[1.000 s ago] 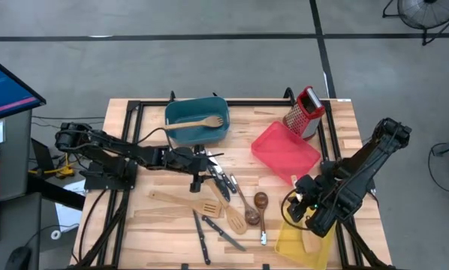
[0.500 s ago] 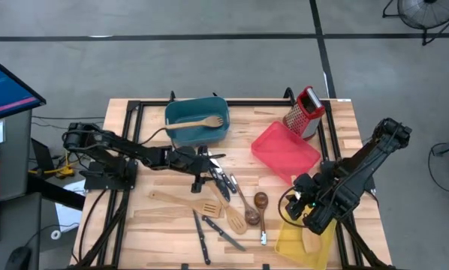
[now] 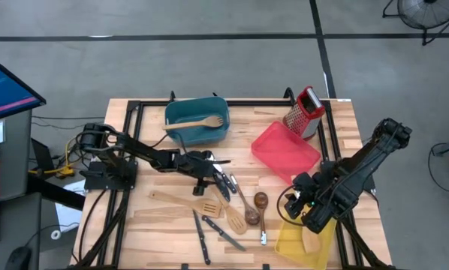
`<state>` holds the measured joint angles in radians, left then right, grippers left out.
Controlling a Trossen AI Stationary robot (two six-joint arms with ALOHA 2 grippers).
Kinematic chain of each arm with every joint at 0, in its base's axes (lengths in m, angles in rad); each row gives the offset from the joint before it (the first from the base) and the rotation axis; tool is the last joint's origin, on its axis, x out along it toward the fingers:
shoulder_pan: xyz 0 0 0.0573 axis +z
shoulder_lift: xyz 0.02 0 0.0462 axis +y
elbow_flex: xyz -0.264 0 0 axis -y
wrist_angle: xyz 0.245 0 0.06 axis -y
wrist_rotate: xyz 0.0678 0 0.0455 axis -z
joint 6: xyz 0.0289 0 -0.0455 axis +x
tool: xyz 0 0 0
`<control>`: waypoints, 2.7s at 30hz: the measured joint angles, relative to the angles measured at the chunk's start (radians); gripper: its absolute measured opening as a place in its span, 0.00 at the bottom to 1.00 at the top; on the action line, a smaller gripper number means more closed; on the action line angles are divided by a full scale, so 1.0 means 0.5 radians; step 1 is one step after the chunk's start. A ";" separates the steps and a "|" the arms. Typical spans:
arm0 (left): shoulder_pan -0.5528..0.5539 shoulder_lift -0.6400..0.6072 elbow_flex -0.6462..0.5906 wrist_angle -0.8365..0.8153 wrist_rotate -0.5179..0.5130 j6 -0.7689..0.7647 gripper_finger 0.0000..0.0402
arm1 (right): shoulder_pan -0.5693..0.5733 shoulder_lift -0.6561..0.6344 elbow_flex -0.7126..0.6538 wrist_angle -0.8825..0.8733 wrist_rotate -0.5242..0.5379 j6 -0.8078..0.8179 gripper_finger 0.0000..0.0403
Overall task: Pick & Place Kitchen Items
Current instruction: Put the black kitchen knife into the red bin
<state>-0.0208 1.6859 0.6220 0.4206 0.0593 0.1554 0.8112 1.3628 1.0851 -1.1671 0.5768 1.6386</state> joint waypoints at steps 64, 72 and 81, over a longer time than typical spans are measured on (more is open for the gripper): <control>0.149 -0.001 -0.002 -0.213 0.196 0.114 0.50 | -0.003 0.000 0.000 0.017 0.000 -0.051 0.55; 0.097 -0.001 -0.002 -0.211 0.298 0.100 0.50 | -0.003 0.000 0.000 0.018 0.000 -0.051 0.55; 0.128 -0.002 -0.002 -0.199 0.245 0.112 0.50 | -0.003 0.000 0.000 0.018 0.000 -0.051 0.55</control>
<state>0.0431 1.6852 0.6212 0.3212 0.1817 0.2115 0.8097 1.3628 1.0851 -1.1584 0.5768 1.6131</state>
